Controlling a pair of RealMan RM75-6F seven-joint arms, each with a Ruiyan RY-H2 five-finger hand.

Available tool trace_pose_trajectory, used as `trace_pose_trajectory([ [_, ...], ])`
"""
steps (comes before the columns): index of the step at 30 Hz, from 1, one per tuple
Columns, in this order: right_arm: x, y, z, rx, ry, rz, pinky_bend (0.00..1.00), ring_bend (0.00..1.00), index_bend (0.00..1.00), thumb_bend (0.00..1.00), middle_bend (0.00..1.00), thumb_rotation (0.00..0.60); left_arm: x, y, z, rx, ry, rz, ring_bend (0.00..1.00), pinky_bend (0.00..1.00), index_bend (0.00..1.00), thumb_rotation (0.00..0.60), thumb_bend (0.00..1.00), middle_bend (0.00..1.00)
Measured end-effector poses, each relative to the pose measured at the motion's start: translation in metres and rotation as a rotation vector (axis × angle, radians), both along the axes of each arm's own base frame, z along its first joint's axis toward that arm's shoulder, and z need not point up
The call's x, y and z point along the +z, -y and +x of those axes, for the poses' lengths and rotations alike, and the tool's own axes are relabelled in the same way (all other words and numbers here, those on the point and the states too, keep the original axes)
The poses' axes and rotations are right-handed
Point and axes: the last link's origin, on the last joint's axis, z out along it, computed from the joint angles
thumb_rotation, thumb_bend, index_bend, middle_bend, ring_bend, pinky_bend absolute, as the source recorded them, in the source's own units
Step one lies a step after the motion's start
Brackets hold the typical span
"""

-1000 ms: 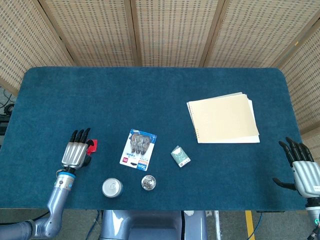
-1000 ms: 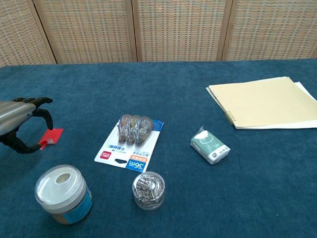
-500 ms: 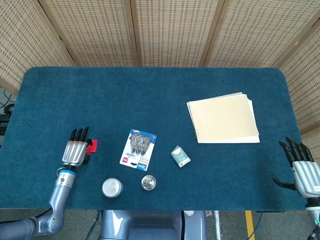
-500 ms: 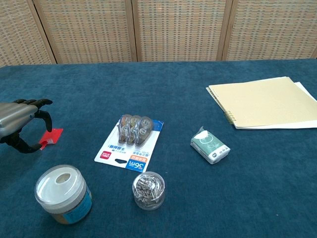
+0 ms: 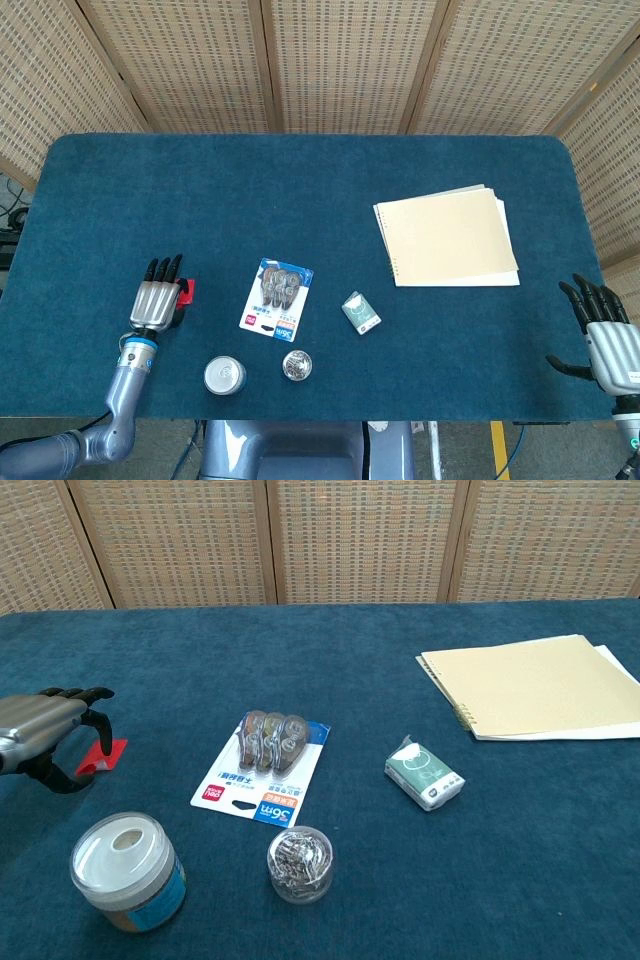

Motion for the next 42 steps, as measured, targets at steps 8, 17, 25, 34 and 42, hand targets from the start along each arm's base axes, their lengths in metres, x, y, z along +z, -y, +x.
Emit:
trace_pose_trajectory([
  [8,-0.0001,-0.0001,0.0000,0.000,0.000,0.000,0.00,0.00,0.00,0.05,0.00,0.600,-0.0010,-0.0013,-0.0004,-0.001,0.002,0.006,0.00,0.00,0.44,0.600,0.40,0.00],
  [17,0.0000,-0.0001,-0.0001,0.000,0.000,0.000,0.00,0.00,0.00,0.05,0.00,0.600,-0.0022,-0.0023,-0.0001,-0.003,0.009,0.009,0.00,0.00,0.47,0.600,0.41,0.00],
  [25,0.0001,0.0000,-0.0001,0.001,0.001,-0.002,0.00,0.00,0.00,0.05,0.00,0.600,-0.0028,-0.0020,-0.0001,-0.006,0.011,0.009,0.00,0.00,0.53,0.600,0.42,0.00],
  [34,0.0001,-0.0001,0.0000,0.001,0.000,-0.002,0.00,0.00,0.00,0.05,0.00,0.600,-0.0028,-0.0018,-0.0018,-0.007,0.004,0.010,0.00,0.00,0.59,0.600,0.42,0.00],
  [42,0.0004,0.0001,-0.0003,-0.001,0.000,-0.002,0.00,0.00,0.00,0.05,0.00,0.600,-0.0019,-0.0021,-0.0033,-0.008,-0.003,0.016,0.00,0.00,0.60,0.600,0.43,0.00],
])
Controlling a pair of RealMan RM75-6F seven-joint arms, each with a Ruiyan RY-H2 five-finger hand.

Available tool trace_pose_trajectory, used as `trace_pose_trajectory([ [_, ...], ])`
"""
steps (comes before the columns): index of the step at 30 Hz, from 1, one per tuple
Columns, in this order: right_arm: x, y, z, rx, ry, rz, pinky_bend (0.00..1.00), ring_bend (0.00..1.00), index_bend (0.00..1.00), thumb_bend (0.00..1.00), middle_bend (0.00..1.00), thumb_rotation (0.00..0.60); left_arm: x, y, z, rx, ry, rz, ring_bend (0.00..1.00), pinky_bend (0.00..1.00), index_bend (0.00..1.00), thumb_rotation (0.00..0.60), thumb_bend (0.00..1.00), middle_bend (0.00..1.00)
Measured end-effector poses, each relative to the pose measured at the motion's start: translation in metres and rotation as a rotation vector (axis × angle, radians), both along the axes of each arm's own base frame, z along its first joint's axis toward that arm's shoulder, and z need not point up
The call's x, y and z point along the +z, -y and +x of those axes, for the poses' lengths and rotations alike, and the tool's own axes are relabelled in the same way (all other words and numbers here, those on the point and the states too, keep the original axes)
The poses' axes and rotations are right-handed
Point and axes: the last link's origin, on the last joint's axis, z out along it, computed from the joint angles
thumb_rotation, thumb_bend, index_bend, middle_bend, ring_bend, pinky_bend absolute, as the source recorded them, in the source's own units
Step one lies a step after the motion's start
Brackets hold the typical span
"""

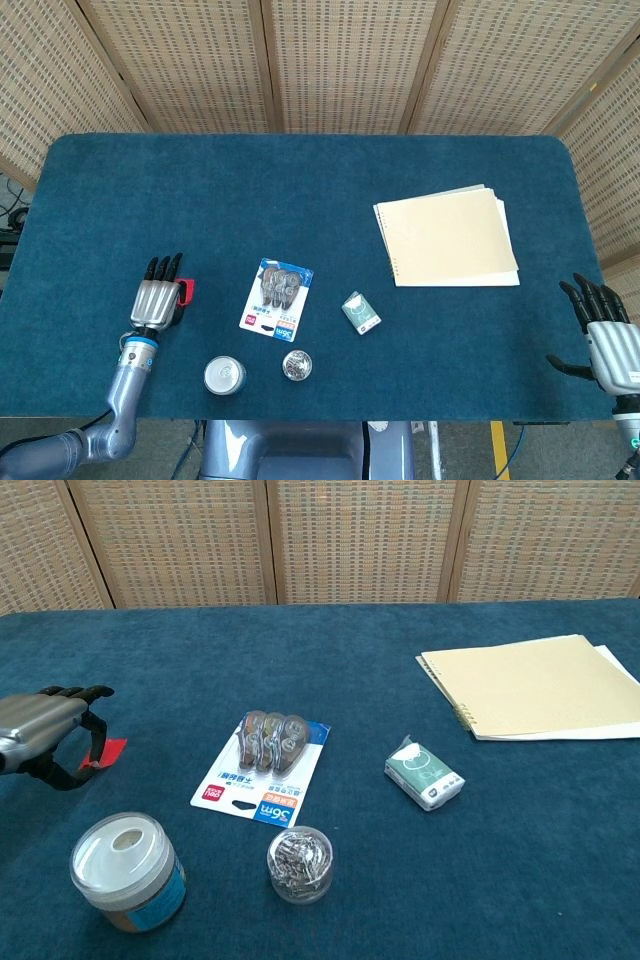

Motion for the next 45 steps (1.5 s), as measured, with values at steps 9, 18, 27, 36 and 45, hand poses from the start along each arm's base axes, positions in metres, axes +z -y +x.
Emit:
trace_pose_trajectory([
  [9,0.000,0.000,0.000,-0.002,0.000,0.002,0.00,0.00,0.00,0.05,0.00,0.600,0.003,-0.004,-0.001,-0.001,-0.002,0.022,0.00,0.00,0.61,0.600,0.44,0.00],
  [18,-0.001,0.001,-0.001,-0.004,-0.003,0.004,0.00,0.00,0.00,0.05,0.00,0.600,0.007,-0.016,-0.004,-0.004,-0.027,0.048,0.00,0.00,0.61,0.600,0.44,0.00],
  [27,-0.001,0.001,-0.001,-0.004,-0.003,0.004,0.00,0.00,0.00,0.05,0.00,0.600,0.013,-0.031,-0.006,0.001,-0.036,0.089,0.00,0.00,0.62,0.600,0.44,0.00],
  [36,-0.001,0.001,0.000,-0.003,-0.005,0.005,0.00,0.00,0.00,0.05,0.00,0.600,0.023,-0.044,-0.008,0.006,-0.050,0.128,0.00,0.00,0.62,0.600,0.44,0.00],
  [45,-0.002,0.001,0.000,-0.004,-0.007,0.006,0.00,0.00,0.00,0.05,0.00,0.600,0.035,-0.053,-0.008,0.005,-0.043,0.170,0.00,0.00,0.62,0.600,0.44,0.00],
])
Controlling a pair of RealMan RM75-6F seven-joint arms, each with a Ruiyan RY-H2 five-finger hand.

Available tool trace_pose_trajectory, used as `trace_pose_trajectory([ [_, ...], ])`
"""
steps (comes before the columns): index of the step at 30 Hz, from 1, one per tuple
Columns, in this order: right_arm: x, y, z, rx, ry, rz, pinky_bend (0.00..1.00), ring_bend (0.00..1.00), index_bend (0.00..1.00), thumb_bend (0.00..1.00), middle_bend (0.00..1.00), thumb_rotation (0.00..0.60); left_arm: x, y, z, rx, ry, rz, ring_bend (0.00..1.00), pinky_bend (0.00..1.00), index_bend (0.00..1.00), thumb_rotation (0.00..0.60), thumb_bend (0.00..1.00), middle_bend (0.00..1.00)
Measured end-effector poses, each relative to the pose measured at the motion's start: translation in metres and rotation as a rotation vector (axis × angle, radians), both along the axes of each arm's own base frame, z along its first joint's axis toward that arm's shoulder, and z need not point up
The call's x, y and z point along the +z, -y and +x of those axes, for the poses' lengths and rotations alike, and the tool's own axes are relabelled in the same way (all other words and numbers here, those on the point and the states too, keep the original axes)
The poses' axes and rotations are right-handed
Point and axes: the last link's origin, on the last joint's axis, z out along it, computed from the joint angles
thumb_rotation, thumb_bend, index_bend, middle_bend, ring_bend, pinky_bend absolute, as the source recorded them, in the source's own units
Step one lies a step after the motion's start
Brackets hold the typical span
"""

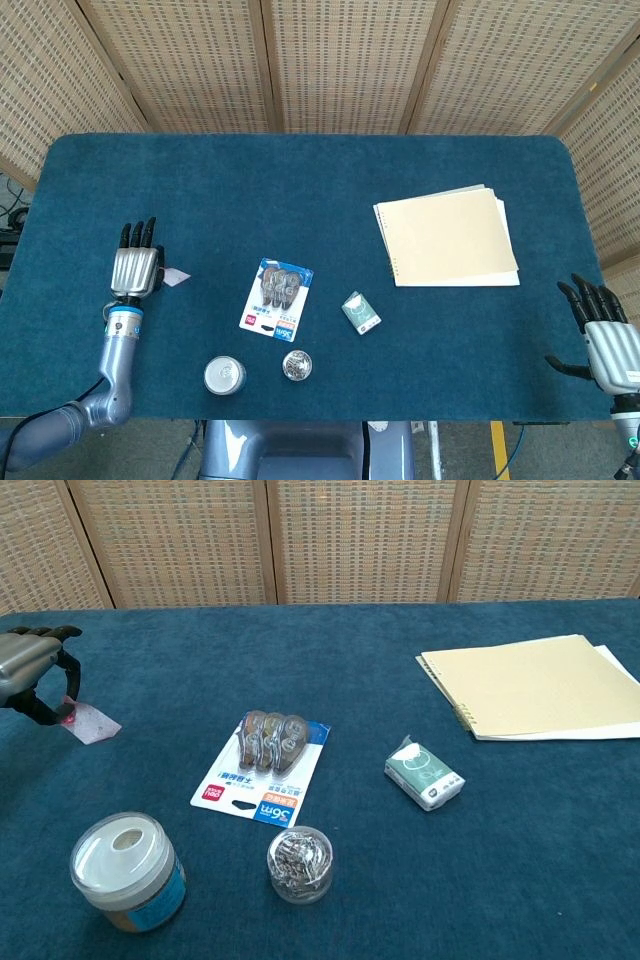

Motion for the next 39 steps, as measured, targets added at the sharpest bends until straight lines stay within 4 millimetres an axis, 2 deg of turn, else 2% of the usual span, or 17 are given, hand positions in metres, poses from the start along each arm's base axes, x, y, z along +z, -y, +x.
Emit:
trace_pose_trajectory([
  [11,0.000,0.000,0.000,0.000,0.000,0.001,0.00,0.00,0.00,0.05,0.00,0.600,0.016,0.002,0.014,-0.051,0.034,0.046,0.00,0.00,0.62,0.600,0.43,0.00],
  [20,0.000,0.000,0.000,0.000,-0.001,-0.001,0.00,0.00,0.00,0.05,0.00,0.600,0.034,0.020,0.028,-0.098,0.103,0.076,0.00,0.00,0.62,0.600,0.40,0.00],
  [26,0.000,0.000,0.000,0.001,0.000,-0.006,0.00,0.00,0.00,0.05,0.00,0.600,0.048,0.047,0.030,-0.090,0.144,0.054,0.00,0.00,0.46,0.600,0.35,0.00],
  [35,0.001,-0.001,0.001,0.009,0.000,-0.017,0.00,0.00,0.00,0.05,0.00,0.600,0.075,0.096,0.023,-0.068,0.160,0.046,0.00,0.00,0.07,0.600,0.25,0.00],
  [37,0.001,-0.001,0.002,0.013,0.000,-0.017,0.00,0.00,0.00,0.05,0.00,0.600,0.078,0.105,0.020,-0.065,0.149,0.042,0.00,0.00,0.01,0.600,0.24,0.00],
  [39,0.000,0.000,0.002,0.014,-0.002,-0.017,0.00,0.00,0.00,0.05,0.00,0.600,0.079,0.112,0.018,-0.063,0.141,0.039,0.00,0.00,0.00,0.600,0.23,0.00],
])
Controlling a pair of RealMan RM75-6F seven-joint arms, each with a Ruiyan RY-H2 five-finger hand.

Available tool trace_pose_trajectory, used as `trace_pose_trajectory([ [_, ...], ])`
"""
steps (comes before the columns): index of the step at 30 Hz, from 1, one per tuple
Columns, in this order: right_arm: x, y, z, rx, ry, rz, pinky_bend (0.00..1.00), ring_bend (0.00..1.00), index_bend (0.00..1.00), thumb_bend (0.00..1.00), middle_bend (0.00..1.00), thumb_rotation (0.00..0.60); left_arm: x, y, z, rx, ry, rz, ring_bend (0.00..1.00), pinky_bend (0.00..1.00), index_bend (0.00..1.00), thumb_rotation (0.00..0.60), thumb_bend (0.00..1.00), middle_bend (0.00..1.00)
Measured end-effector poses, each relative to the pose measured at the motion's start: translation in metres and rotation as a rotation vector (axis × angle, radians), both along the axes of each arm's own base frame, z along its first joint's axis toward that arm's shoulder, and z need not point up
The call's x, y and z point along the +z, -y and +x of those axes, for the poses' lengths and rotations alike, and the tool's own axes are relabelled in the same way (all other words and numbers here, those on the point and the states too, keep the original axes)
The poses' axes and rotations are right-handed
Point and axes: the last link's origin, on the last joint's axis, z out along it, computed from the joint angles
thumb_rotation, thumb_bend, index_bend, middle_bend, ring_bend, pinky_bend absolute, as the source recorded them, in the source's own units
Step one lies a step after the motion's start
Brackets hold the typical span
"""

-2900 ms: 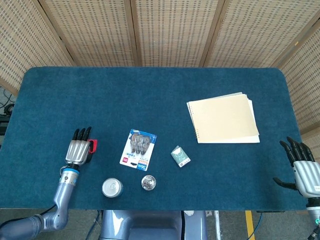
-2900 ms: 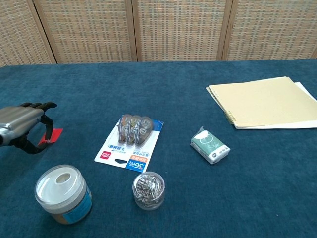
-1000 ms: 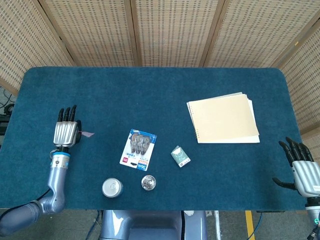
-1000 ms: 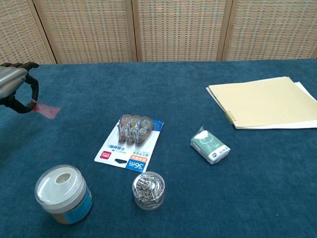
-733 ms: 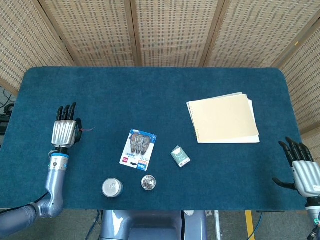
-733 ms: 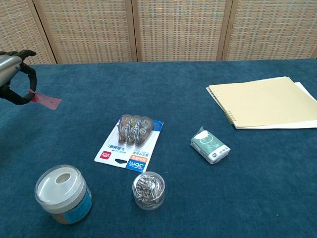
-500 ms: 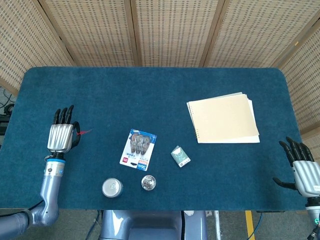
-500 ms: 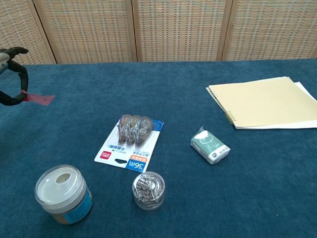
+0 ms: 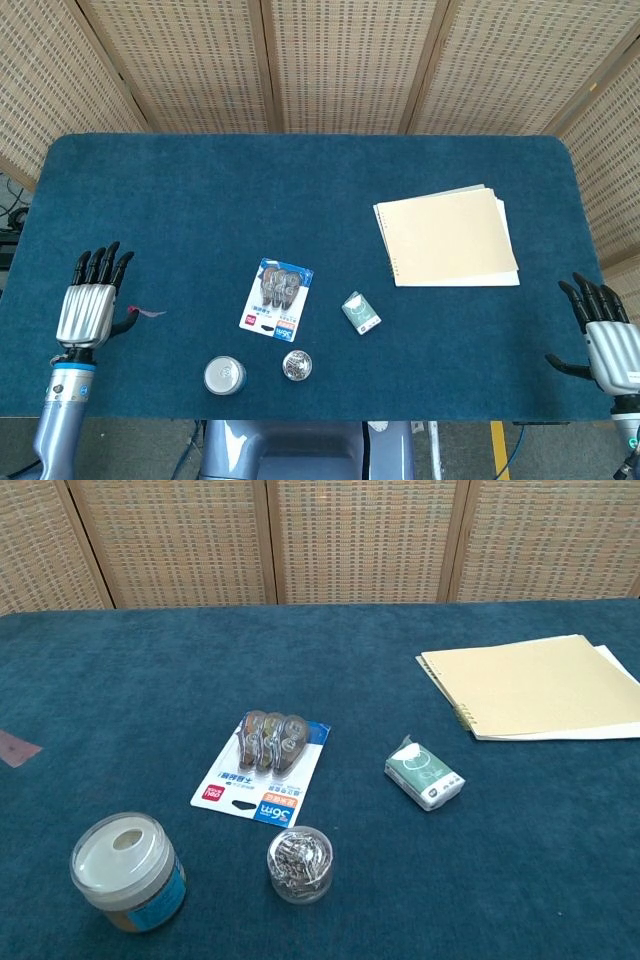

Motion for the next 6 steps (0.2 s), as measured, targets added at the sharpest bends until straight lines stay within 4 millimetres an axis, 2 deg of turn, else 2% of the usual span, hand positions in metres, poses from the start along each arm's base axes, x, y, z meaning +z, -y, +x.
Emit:
trace_pose_trajectory([
  [6,0.000,0.000,0.000,0.000,0.002,-0.005,0.00,0.00,0.00,0.05,0.00,0.600,0.001,0.016,-0.004,-0.009,-0.015,-0.012,0.00,0.00,0.00,0.600,0.21,0.00],
])
